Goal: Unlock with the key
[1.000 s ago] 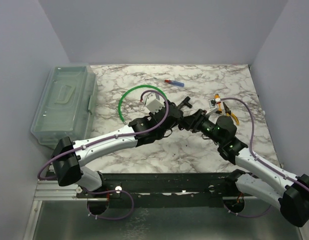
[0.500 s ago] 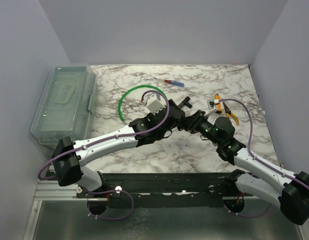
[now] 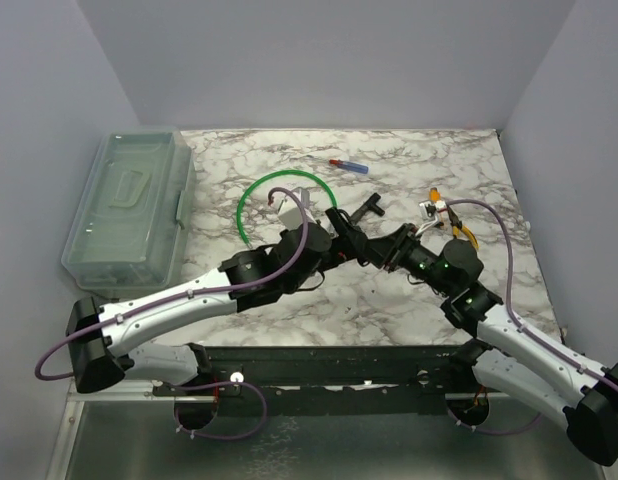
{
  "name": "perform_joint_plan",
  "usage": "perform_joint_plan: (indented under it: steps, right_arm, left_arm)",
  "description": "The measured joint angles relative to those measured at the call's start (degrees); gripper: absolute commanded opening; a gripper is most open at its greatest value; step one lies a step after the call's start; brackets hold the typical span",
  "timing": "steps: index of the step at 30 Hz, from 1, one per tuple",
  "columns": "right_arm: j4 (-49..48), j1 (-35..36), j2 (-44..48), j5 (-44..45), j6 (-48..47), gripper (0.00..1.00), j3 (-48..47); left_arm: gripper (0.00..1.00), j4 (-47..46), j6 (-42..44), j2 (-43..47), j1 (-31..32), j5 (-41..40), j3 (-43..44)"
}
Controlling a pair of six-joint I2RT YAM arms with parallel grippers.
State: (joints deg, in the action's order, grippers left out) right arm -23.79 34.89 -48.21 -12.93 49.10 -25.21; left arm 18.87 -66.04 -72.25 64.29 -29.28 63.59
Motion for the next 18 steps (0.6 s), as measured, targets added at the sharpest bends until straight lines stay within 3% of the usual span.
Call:
perform_joint_plan:
  steps: [6, 11, 18]
  right_arm:
    - [-1.9, -0.1, 3.4, -6.5, 0.4, 0.0, 0.5]
    - [-2.7, -0.1, 4.7, -12.2, 0.3, 0.0, 0.7]
    - [-3.2, -0.1, 6.2, -17.1, 0.4, 0.0, 0.9]
  left_arm:
    - [0.76, -1.1, 4.9, 8.2, 0.4, 1.9, -4.9]
    - [0.73, -1.4, 7.1, 13.6, 0.5, 3.4, -6.0]
    - [0.56, -3.8, 9.6, 15.7, 0.5, 5.8, -7.6]
